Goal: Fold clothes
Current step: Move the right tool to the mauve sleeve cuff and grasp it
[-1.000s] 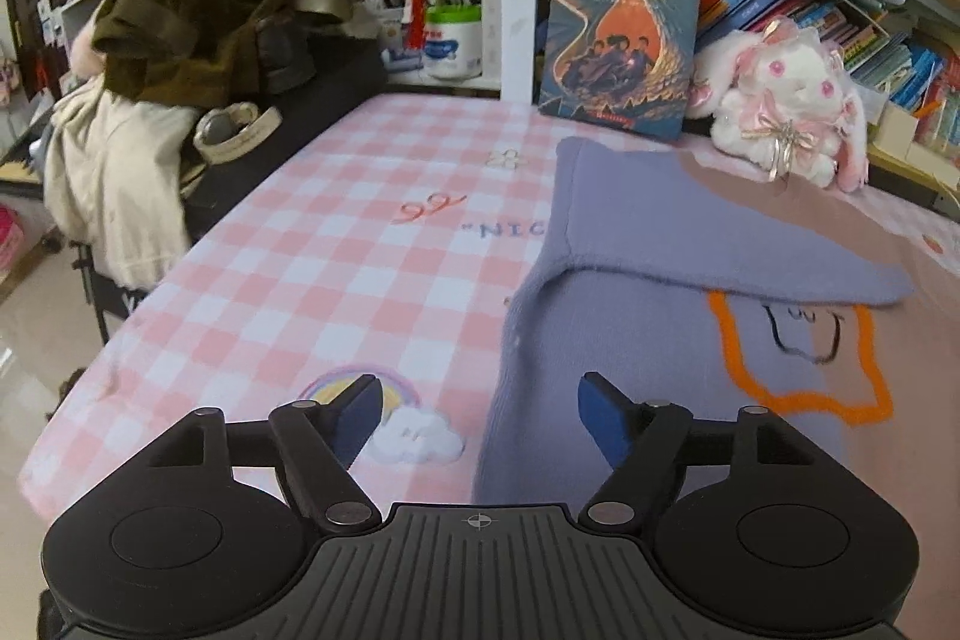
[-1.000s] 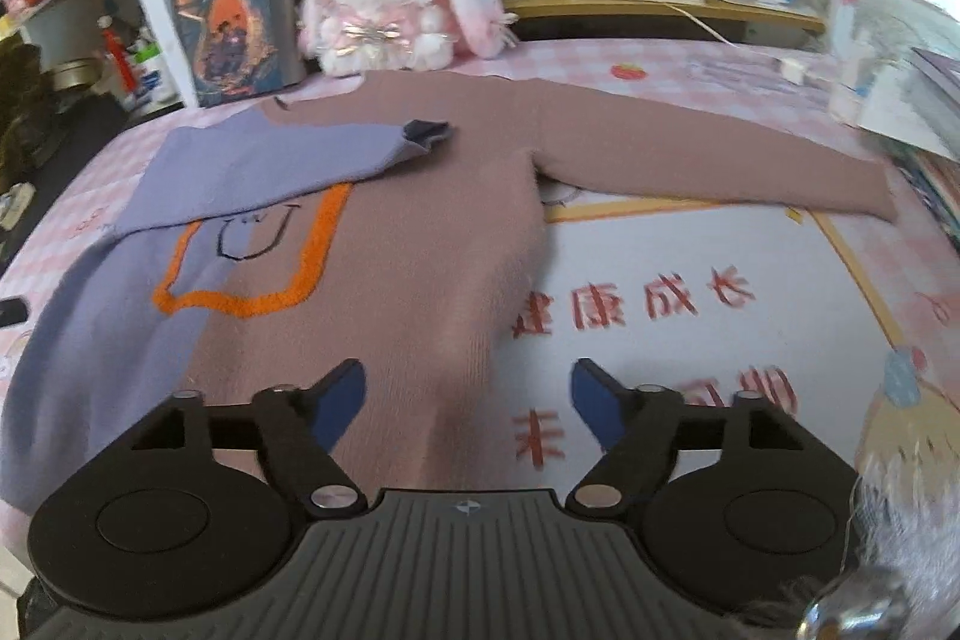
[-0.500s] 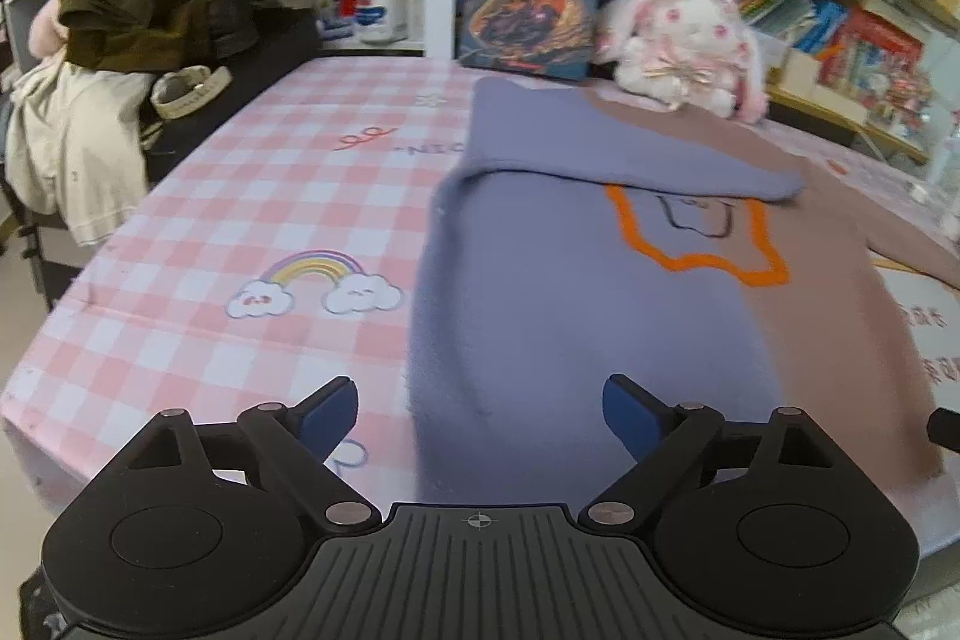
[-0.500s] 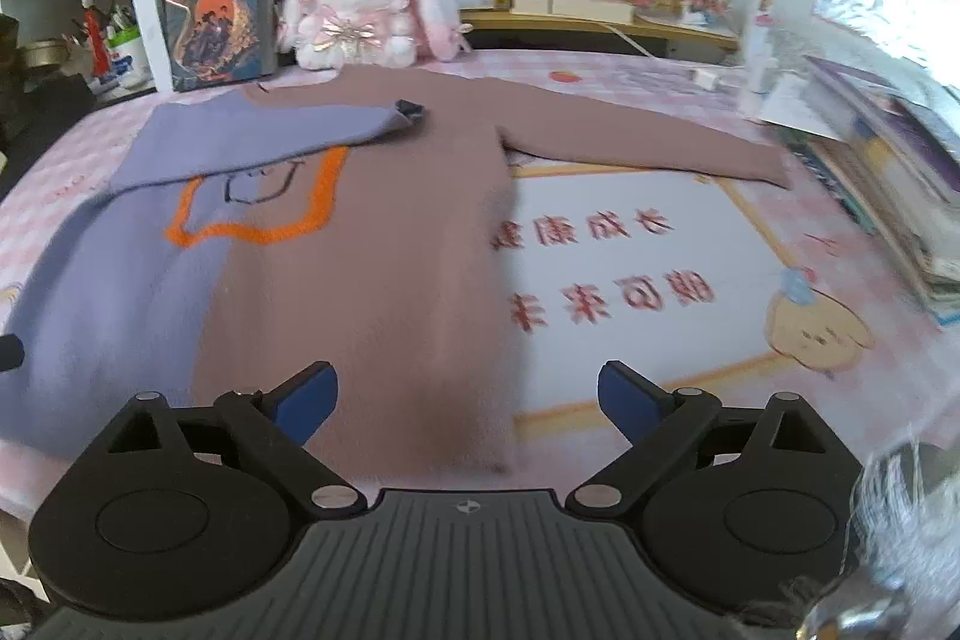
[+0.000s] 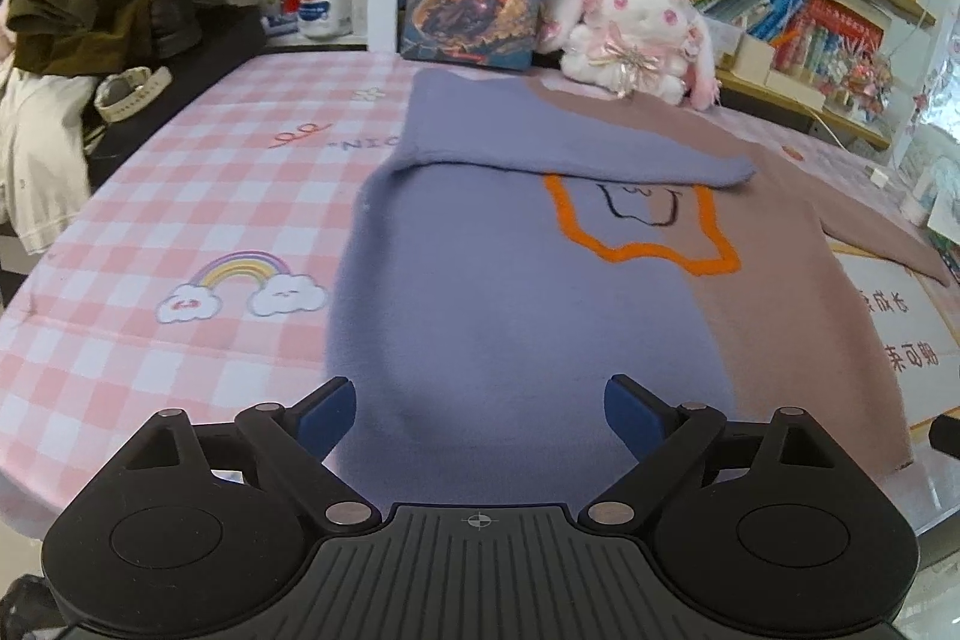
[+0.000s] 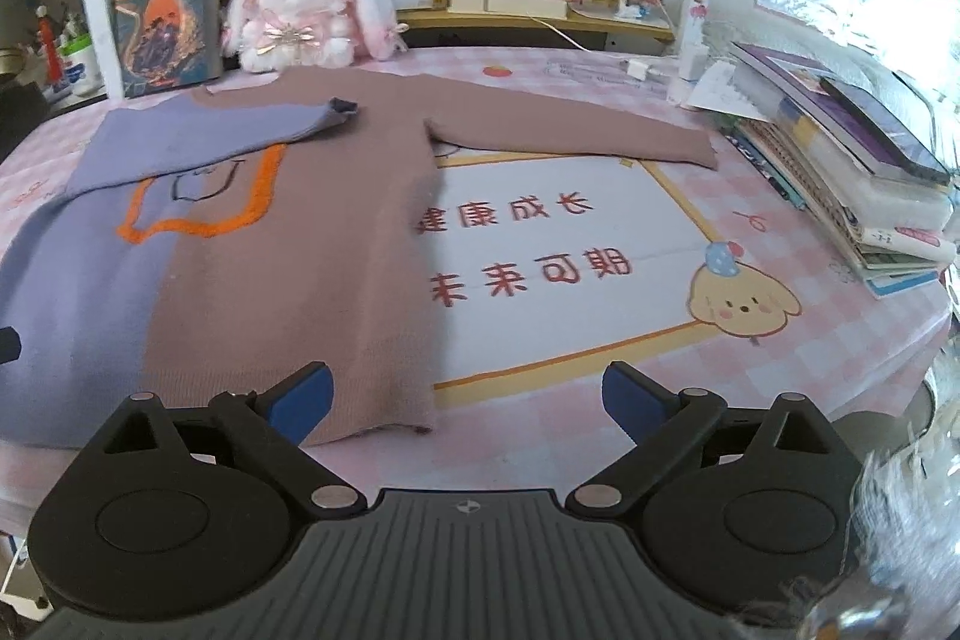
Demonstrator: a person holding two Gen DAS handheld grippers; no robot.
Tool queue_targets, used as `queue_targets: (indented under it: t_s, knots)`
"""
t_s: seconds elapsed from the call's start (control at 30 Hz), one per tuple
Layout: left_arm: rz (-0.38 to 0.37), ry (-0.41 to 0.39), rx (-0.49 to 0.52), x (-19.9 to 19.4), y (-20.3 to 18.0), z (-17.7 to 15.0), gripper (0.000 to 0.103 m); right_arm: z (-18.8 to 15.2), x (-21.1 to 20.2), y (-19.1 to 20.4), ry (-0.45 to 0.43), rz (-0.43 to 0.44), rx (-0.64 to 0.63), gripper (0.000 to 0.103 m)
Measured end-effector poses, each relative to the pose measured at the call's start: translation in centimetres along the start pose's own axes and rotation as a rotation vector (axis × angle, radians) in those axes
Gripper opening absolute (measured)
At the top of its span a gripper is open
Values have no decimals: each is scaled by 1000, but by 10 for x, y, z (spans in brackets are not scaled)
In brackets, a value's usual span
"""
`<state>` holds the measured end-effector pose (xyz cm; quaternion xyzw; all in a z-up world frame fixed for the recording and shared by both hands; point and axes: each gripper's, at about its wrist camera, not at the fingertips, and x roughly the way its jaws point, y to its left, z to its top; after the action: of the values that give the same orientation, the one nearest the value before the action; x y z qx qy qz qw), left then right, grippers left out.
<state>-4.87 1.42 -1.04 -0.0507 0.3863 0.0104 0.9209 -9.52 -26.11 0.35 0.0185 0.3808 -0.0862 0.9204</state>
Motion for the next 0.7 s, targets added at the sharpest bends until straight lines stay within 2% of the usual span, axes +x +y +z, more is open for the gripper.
queue_targets:
  t_s: [0.13,0.33,0.43,0.7]
  knots:
    - [7,2,10,6,-17,3,92,6,9,-15,3,-8,22,97]
    - [67,12,-41,21,-45,9,92,26,34,-41,-6,40,4,97]
    - [100,33,-84,29,-66,14,92,45,56,-64,2,72,4,97]
    - [185,19,-133,44,-131,13,92,101,113,-139,8,160,65,97]
